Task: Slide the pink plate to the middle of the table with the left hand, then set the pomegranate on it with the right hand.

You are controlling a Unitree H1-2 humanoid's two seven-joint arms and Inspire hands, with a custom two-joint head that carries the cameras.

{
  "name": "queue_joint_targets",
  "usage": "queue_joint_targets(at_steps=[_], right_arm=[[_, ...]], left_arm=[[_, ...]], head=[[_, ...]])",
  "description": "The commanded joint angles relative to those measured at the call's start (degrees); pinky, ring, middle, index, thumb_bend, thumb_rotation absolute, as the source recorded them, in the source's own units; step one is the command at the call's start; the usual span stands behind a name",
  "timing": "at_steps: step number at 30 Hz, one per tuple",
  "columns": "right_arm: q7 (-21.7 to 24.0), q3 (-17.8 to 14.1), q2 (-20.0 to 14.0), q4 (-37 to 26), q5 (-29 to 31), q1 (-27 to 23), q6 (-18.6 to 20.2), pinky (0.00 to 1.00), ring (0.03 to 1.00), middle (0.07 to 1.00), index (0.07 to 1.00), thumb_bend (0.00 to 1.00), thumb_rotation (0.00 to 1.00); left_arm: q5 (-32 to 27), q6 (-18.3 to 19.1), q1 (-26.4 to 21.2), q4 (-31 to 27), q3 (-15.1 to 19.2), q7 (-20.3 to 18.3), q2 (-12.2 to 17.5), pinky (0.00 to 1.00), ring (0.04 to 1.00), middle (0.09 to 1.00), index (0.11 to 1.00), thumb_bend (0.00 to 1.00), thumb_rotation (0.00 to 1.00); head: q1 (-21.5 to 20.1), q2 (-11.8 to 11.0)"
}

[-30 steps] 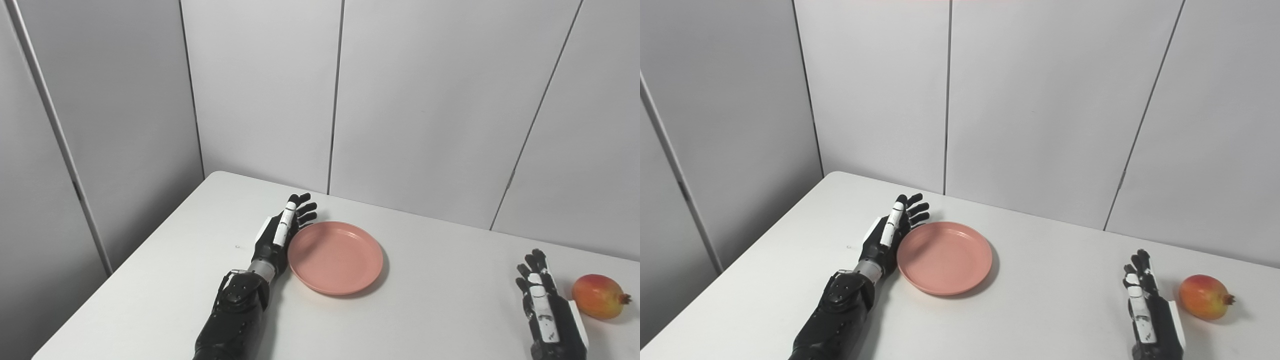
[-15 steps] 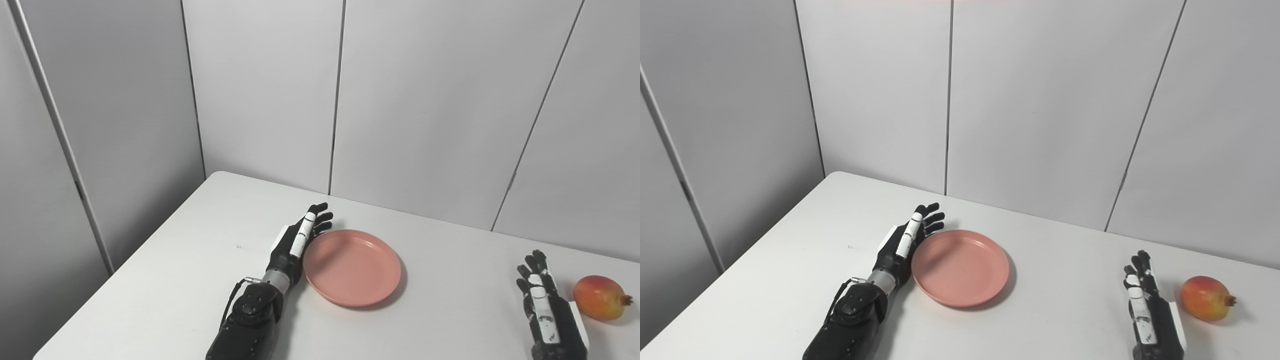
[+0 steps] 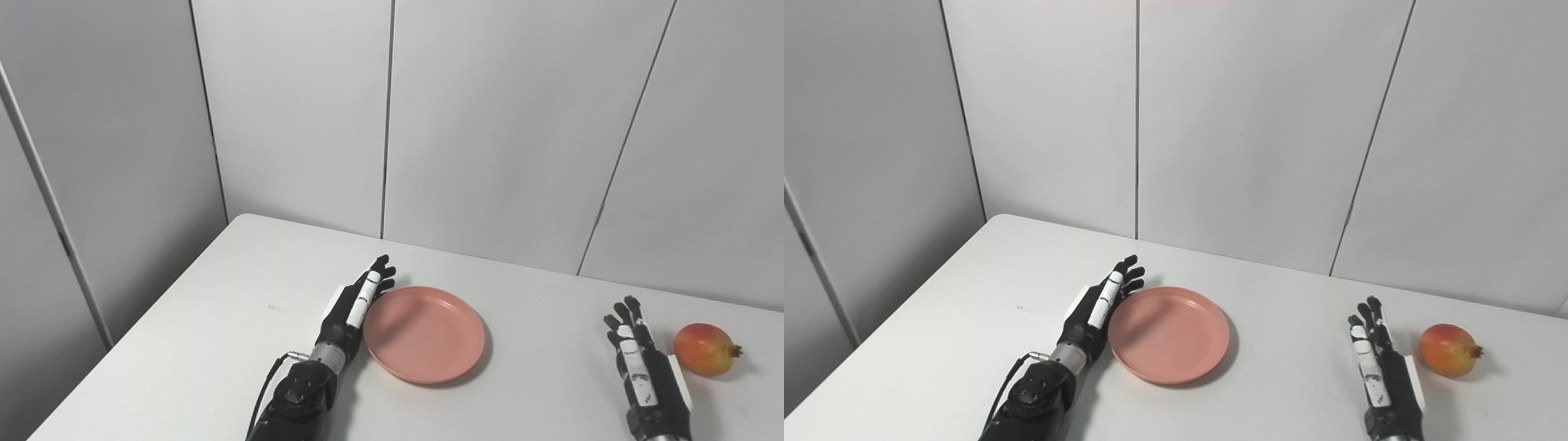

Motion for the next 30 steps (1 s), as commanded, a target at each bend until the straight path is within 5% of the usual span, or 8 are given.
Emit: queue_joint_targets(at_steps=[1, 15, 30], right_arm=[[-0.64, 0.81, 0.71, -1.08, -0.97, -0.25, 0.29, 0.98, 0.945, 0.969, 0.995, 0.58, 0.84], [-3.37, 2.51, 3.07, -3.03, -3.69, -0.14, 3.56, 0.98, 0.978, 0.998, 0.999, 0.6, 0.84], [-5.75, 3.52, 5.35, -2.81, -5.19, -0.89, 3.78, 0.94, 0.942, 0.967, 0.98, 0.62, 0.84]], left_arm=[[0.53, 1.04, -0.14, -1.26, -1.24, -1.1, -0.95, 0.9, 0.91, 0.922, 0.922, 0.58, 1.0], [-1.05, -0.22, 2.31, -2.49, -2.12, -3.95, -1.09, 0.89, 0.922, 0.933, 0.932, 0.55, 1.0], [-5.88, 4.17, 3.71, -5.92, -1.05, -7.89, 0.2, 0.93, 0.948, 0.95, 0.948, 0.54, 1.0]], head=[[-1.4, 0.4], [-9.89, 2.06], [-16.93, 3.26]])
